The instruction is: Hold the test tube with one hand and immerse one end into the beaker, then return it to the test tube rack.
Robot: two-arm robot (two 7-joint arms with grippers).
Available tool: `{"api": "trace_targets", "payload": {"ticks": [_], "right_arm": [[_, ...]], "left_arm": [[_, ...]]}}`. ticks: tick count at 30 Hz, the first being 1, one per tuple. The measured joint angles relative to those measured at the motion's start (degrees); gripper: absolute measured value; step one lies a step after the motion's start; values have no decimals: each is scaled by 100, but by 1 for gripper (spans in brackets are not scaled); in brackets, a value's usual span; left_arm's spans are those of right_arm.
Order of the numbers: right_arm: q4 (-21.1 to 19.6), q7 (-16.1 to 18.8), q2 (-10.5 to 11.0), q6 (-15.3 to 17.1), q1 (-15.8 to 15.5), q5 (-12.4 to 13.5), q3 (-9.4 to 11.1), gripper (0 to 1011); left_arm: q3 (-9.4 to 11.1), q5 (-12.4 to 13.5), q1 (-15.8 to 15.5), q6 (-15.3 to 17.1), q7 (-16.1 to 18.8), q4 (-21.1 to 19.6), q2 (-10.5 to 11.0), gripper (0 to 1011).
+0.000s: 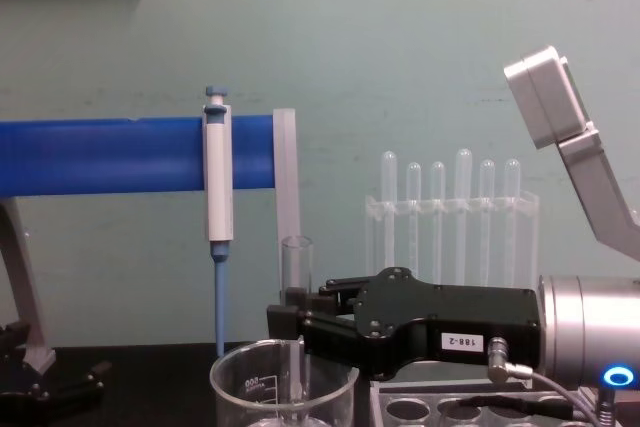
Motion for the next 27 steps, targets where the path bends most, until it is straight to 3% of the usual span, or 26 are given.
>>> {"api": "trace_targets", "payload": {"ticks": [27], "right_arm": [[0,0,0,0,0,0,0,224]], "left_arm": [[0,0,0,0,0,0,0,1000]]}}
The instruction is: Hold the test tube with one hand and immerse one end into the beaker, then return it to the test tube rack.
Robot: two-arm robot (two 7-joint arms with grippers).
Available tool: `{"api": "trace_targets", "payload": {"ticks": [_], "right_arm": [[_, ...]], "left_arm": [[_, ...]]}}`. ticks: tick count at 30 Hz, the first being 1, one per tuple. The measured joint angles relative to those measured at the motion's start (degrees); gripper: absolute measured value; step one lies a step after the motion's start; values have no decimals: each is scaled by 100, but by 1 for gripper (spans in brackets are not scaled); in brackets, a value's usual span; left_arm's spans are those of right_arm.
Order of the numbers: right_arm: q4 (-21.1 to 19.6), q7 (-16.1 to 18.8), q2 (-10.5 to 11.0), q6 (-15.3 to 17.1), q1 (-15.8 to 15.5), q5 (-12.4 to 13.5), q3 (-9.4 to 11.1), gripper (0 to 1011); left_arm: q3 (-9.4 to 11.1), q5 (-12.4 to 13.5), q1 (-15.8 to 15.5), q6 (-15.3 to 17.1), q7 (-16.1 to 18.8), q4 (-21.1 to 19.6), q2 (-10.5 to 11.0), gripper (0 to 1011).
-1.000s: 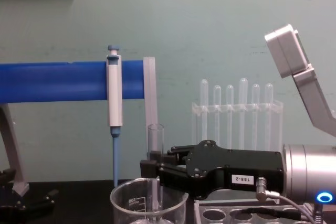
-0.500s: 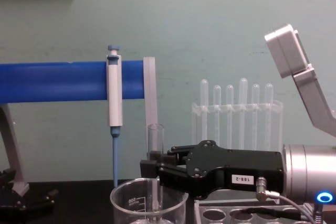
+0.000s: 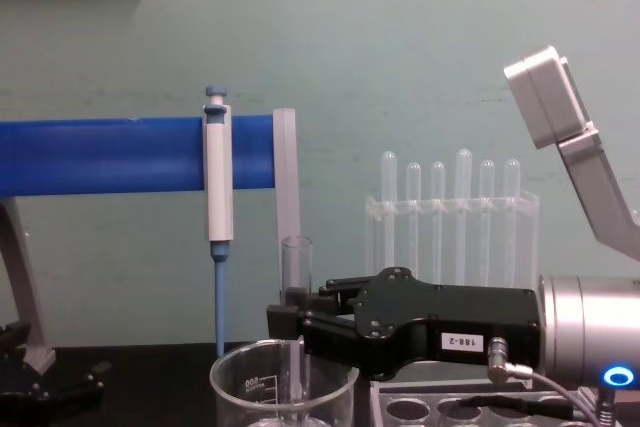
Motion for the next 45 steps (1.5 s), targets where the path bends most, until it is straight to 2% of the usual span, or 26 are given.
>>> {"api": "trace_targets", "payload": {"ticks": [45], "right_arm": [[0,0,0,0,0,0,0,224]], "left_arm": [[0,0,0,0,0,0,0,1000]]}}
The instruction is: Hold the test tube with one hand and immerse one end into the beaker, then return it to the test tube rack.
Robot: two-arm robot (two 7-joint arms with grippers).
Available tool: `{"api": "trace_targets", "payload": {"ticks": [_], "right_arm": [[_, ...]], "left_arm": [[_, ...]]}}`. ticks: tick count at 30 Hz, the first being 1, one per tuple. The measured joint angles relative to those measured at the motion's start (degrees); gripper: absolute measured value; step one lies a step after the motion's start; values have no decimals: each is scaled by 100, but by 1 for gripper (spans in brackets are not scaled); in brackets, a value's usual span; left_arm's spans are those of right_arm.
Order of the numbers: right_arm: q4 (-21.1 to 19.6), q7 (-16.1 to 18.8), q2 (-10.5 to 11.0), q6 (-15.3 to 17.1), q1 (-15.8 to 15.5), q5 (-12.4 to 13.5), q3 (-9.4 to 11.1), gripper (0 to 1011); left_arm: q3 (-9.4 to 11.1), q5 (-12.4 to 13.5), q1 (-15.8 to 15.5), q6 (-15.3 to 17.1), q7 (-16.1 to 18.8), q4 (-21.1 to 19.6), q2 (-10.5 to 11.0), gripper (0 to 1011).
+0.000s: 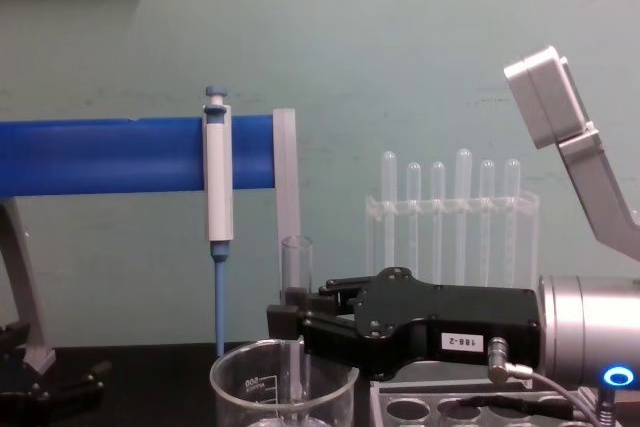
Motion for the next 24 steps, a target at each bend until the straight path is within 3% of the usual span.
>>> {"api": "trace_targets", "payload": {"ticks": [24], "right_arm": [[0,0,0,0,0,0,0,224]], "left_arm": [[0,0,0,0,0,0,0,1000]]}}
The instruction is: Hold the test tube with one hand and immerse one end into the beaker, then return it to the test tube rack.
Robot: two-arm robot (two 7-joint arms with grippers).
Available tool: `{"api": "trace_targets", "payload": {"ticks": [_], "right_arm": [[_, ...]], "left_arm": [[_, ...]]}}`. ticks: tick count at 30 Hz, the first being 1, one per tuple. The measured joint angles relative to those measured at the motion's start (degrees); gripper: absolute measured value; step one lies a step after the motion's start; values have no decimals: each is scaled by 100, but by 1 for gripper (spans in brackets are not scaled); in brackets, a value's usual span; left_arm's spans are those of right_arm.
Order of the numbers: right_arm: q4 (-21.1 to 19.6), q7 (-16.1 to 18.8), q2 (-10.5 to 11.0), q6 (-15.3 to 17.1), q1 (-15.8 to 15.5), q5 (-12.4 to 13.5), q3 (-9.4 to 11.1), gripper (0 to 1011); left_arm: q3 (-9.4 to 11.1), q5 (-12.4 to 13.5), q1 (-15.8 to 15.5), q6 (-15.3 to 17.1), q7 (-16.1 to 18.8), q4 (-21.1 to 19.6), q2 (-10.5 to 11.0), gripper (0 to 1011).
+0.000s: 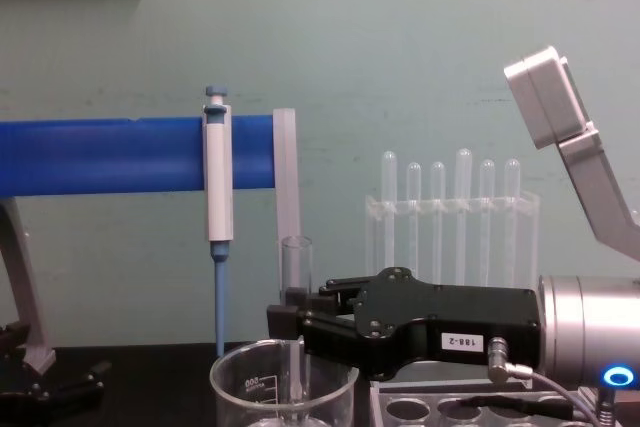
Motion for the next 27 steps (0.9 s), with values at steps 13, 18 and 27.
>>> {"api": "trace_targets", "payload": {"ticks": [13,18,27], "right_arm": [[0,0,0,0,0,0,0,224],[0,0,0,0,0,0,0,225],[0,0,0,0,0,0,0,224]], "left_arm": [[0,0,0,0,0,0,0,1000],[0,0,0,0,0,0,0,1000],[0,0,0,0,0,0,0,1000]]}}
